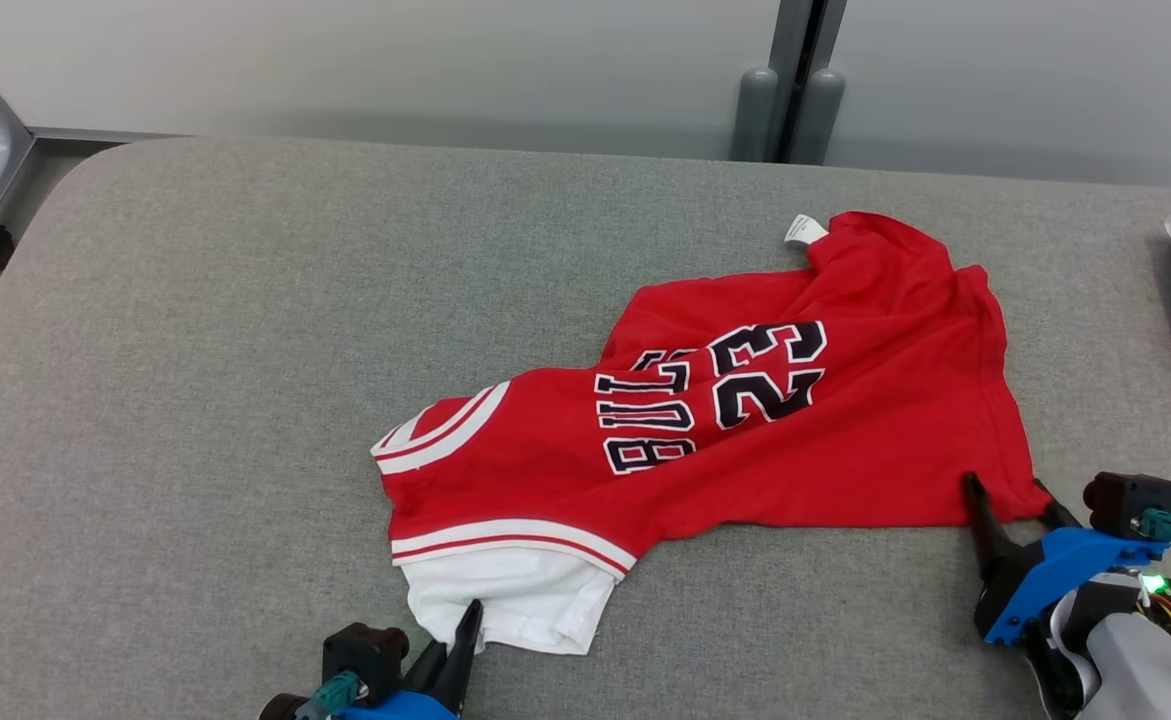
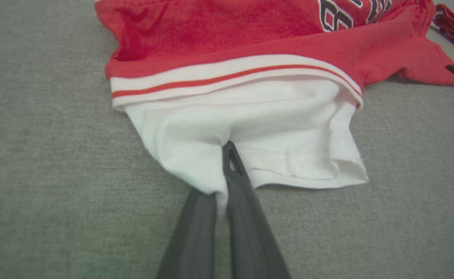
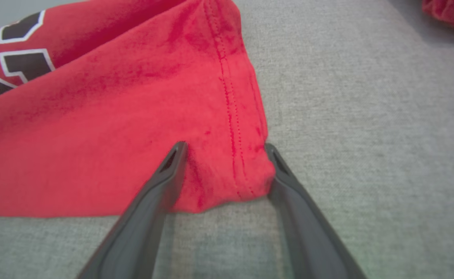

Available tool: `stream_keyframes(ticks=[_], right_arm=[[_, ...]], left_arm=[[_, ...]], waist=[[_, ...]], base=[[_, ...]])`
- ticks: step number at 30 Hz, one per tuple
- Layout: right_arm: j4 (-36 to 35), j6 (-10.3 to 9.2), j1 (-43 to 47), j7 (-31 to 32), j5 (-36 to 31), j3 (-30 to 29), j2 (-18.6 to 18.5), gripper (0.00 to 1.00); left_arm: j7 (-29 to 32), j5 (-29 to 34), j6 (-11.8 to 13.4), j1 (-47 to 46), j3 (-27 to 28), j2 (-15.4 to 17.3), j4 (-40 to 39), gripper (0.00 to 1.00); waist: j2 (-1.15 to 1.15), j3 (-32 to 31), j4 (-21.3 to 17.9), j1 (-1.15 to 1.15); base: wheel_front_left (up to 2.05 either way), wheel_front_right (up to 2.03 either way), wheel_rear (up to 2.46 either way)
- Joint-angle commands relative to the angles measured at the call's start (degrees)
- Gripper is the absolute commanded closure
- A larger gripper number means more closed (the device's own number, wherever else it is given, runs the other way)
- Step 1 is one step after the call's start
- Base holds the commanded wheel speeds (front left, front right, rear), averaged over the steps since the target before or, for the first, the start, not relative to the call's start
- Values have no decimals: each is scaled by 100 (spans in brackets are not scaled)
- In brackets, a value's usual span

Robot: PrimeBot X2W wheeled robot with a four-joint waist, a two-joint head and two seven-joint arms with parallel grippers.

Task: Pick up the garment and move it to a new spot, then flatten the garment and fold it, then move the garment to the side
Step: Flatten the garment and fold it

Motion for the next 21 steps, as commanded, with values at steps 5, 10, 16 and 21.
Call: stream_keyframes(ticks=[5,10,16,21], right_arm=[[309,9,-173,29,131,205,119,100],[321,5,-290,-91,212,359,155,100],[-186,4,-18,-194,278,397,46,100],[-938,4,416,-195,249,195,-2,100]], left_arm=[[-96,-30,43,-143,-47,-10,54,100],[-197,-48,54,-168,-69,-22,72,100],[-349,-98,88,-91,-12,11,-43,100],[-424,-237,88,3,97,15,-257,100]], waist=[[0,33,22,0],[0,-27,-19,0],[0,-259,-139,0],[0,-411,-232,0]], base=[[0,0,0],[0,0,0],[0,0,0],[0,0,0]])
